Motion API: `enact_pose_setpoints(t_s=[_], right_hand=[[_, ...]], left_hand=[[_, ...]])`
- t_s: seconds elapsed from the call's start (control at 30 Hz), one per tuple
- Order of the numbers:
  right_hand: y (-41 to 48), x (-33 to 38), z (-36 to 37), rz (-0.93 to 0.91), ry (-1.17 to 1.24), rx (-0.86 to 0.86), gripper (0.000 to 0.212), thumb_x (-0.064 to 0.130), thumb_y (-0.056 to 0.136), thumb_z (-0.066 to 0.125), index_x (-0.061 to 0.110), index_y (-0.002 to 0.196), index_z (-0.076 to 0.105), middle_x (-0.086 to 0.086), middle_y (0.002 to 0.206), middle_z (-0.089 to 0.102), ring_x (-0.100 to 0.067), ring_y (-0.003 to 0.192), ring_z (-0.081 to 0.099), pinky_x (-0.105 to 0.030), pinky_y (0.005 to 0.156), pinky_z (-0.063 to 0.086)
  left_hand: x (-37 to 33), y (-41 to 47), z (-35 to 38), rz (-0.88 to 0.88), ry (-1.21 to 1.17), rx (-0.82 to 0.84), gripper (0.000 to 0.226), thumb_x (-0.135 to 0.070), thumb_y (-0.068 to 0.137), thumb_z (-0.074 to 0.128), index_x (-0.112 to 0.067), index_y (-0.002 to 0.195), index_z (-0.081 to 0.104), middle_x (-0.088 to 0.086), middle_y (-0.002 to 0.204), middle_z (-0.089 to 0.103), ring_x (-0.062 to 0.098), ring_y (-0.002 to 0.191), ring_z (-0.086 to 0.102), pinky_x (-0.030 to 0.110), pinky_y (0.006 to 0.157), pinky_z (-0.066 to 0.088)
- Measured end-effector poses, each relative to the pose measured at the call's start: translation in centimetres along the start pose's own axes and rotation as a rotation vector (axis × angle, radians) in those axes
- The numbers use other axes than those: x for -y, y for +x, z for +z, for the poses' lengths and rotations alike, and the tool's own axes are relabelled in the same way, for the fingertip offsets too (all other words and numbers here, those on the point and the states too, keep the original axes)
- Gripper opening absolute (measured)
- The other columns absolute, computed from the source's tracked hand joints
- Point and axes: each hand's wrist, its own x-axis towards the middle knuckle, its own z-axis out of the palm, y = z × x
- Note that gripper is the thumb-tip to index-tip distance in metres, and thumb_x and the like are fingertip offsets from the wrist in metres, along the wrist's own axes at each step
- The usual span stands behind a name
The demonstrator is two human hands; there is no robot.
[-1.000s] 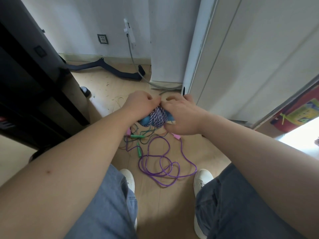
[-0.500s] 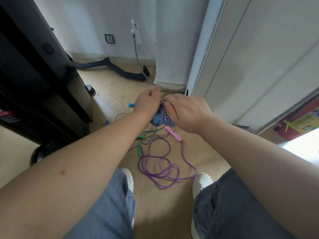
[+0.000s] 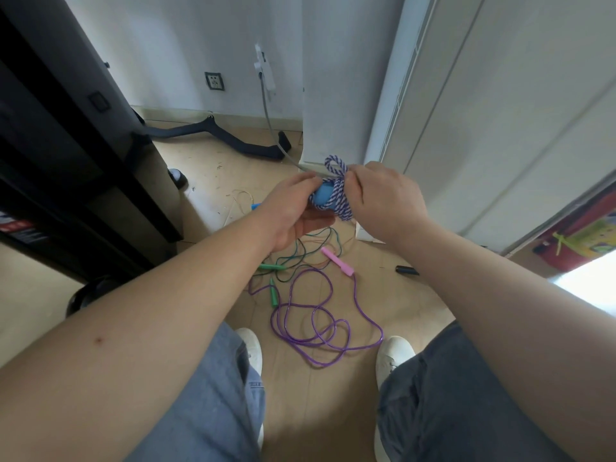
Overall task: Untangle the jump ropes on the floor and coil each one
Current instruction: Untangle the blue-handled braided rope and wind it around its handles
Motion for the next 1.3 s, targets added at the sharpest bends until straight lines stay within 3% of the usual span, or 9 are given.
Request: enact_pose_setpoints(t_s=[0.1, 0.2, 0.47, 0.57, 0.67, 0.87, 0.97, 1.1, 1.3], right_hand=[[0.0, -0.5, 0.3, -0.087, 0.042, 0.007, 0.038, 0.040, 0.104, 0.036, 0.024, 0.116, 0.069, 0.003, 0.108, 0.064, -0.024, 0.105, 0.052, -0.031, 0.072, 0.040], [-0.2, -0.4, 0.3, -0.146, 0.096, 0.014, 0.034, 0.039, 0.103, 0.043, 0.030, 0.126, 0.067, 0.005, 0.118, 0.065, -0.024, 0.111, 0.050, -0.034, 0.077, 0.047], [0.2, -0.6, 0.1, -0.141, 0.259, -0.006, 0.032, 0.033, 0.099, 0.054, 0.033, 0.127, 0.069, 0.008, 0.121, 0.070, -0.025, 0.109, 0.053, -0.043, 0.092, 0.049], [0.1, -0.6, 0.3, -0.122, 0.269, -0.007, 0.032, 0.031, 0.099, 0.053, 0.032, 0.126, 0.070, 0.007, 0.119, 0.070, -0.026, 0.109, 0.054, -0.044, 0.091, 0.050], [0.0, -0.5, 0.3, -0.153, 0.260, -0.006, 0.031, 0.030, 0.099, 0.053, 0.032, 0.125, 0.070, 0.007, 0.112, 0.073, -0.026, 0.100, 0.055, -0.042, 0.086, 0.050], [-0.1, 0.0, 0.2, -0.207, 0.258, 0.001, 0.032, 0.033, 0.098, 0.054, 0.037, 0.124, 0.070, 0.014, 0.095, 0.076, -0.024, 0.086, 0.054, -0.040, 0.077, 0.051], [-0.2, 0.4, 0.4, -0.203, 0.232, 0.028, 0.031, 0.032, 0.097, 0.052, 0.037, 0.120, 0.072, 0.012, 0.082, 0.072, -0.023, 0.080, 0.054, -0.040, 0.076, 0.051], [-0.6, 1.2, 0.6, -0.182, 0.253, 0.037, 0.024, 0.030, 0.096, 0.055, 0.027, 0.109, 0.076, 0.006, 0.084, 0.069, -0.019, 0.082, 0.054, -0.038, 0.076, 0.050], [-0.3, 2.1, 0.7, -0.090, 0.260, 0.079, 0.019, 0.020, 0.095, 0.052, 0.016, 0.088, 0.069, 0.003, 0.080, 0.064, -0.018, 0.077, 0.054, -0.038, 0.073, 0.049]], left_hand=[[0.4, 0.2, -0.1, 0.073, 0.028, -0.053, 0.017, -0.018, 0.106, 0.046, -0.024, 0.118, 0.057, 0.017, 0.117, 0.067, 0.028, 0.090, 0.073, 0.036, 0.068, 0.063], [0.8, 0.4, 0.1, 0.133, 0.039, -0.088, 0.015, -0.019, 0.106, 0.046, -0.016, 0.117, 0.057, 0.018, 0.114, 0.068, 0.026, 0.087, 0.072, 0.030, 0.061, 0.061], [0.2, 0.3, 0.2, 0.125, -0.117, -0.076, 0.032, 0.001, 0.097, 0.038, 0.000, 0.122, 0.058, 0.021, 0.108, 0.070, 0.031, 0.093, 0.072, 0.035, 0.073, 0.062], [0.4, 0.6, 0.2, 0.079, -0.147, -0.097, 0.029, -0.001, 0.098, 0.050, 0.003, 0.125, 0.060, 0.023, 0.114, 0.071, 0.030, 0.094, 0.072, 0.032, 0.073, 0.062], [0.2, 0.4, 0.3, 0.012, -0.170, -0.090, 0.018, -0.009, 0.096, 0.061, -0.001, 0.110, 0.068, 0.017, 0.103, 0.072, 0.026, 0.090, 0.071, 0.029, 0.073, 0.063], [0.0, 1.2, -0.7, -0.050, -0.152, -0.105, 0.037, -0.016, 0.088, 0.070, -0.015, 0.124, 0.062, 0.006, 0.100, 0.073, 0.019, 0.087, 0.069, 0.033, 0.070, 0.058], [-0.1, 1.1, -0.7, -0.032, -0.133, -0.106, 0.035, -0.014, 0.087, 0.070, -0.025, 0.118, 0.059, 0.002, 0.095, 0.071, 0.016, 0.089, 0.064, 0.035, 0.076, 0.053], [0.0, 1.0, -0.5, 0.037, -0.091, -0.182, 0.020, -0.010, 0.094, 0.060, -0.021, 0.111, 0.058, 0.007, 0.104, 0.068, 0.018, 0.087, 0.063, 0.034, 0.070, 0.055], [0.4, 1.1, 0.0, 0.191, 0.063, -0.247, 0.025, -0.009, 0.095, 0.059, -0.011, 0.120, 0.060, 0.009, 0.105, 0.069, 0.017, 0.079, 0.068, 0.033, 0.072, 0.059]])
